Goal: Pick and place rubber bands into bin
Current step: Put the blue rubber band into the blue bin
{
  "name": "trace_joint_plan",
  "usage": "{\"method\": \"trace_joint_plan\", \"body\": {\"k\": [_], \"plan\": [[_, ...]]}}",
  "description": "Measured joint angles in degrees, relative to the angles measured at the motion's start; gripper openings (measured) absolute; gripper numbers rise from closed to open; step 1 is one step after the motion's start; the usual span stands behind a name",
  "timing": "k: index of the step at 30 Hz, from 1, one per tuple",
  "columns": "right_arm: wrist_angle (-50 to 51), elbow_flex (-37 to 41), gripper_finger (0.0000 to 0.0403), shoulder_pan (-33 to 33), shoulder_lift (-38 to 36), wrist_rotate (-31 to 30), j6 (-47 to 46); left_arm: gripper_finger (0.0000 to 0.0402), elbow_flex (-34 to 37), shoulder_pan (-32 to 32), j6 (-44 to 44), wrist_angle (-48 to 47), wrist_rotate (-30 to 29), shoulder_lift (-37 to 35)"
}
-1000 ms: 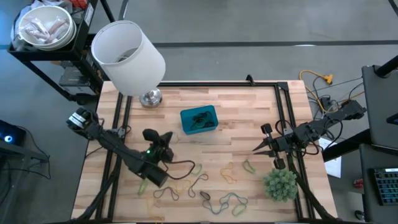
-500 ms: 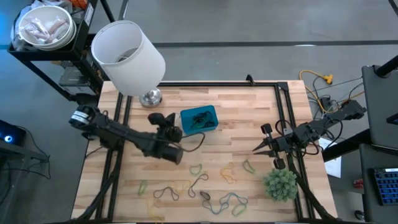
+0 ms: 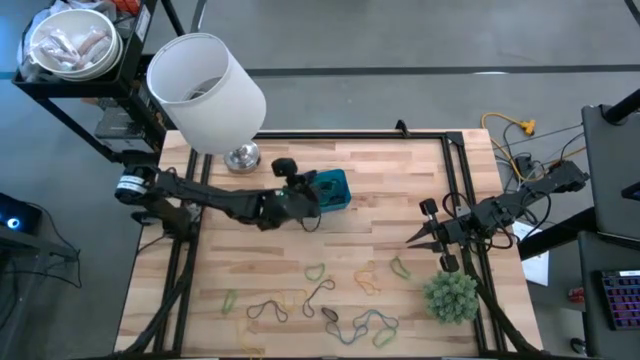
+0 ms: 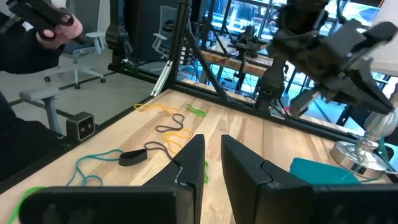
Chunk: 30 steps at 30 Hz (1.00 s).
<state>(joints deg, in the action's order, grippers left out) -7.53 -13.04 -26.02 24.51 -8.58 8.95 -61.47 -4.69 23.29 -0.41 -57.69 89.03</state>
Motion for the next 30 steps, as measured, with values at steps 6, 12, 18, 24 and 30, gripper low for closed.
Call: {"method": "trace_joint_plan", "body": {"k": [6, 12, 18, 24, 30], "plan": [[0.0, 0.0, 0.0047, 0.0, 0.0, 0.0, 0.0, 0.0000, 0.0, 4.4, -0.4, 0.5, 5.5, 3.1], [0.1, 0.0, 0.0047, 0.0, 0.1, 0.0, -0.3, 0.0000, 0.0, 7.0, -0.4, 1.9, 8.4, 9.8], [0.6, 0.0, 0.0047, 0.0, 0.1, 0.0, -0.4, 0.0000, -0.7, 7.7, -0.6, 2.1, 9.0, 15.1], [0.9, 0.1, 0.0047, 0.0, 0.1, 0.0, -0.8, 0.0000, -0.9, 8.3, -3.6, 2.0, 17.4, 14.9], [1.0, 0.3, 0.0047, 0.0, 0.1, 0.0, -1.5, 0.0000, -1.0, 8.9, -5.0, 0.7, 21.3, 13.2]]}}
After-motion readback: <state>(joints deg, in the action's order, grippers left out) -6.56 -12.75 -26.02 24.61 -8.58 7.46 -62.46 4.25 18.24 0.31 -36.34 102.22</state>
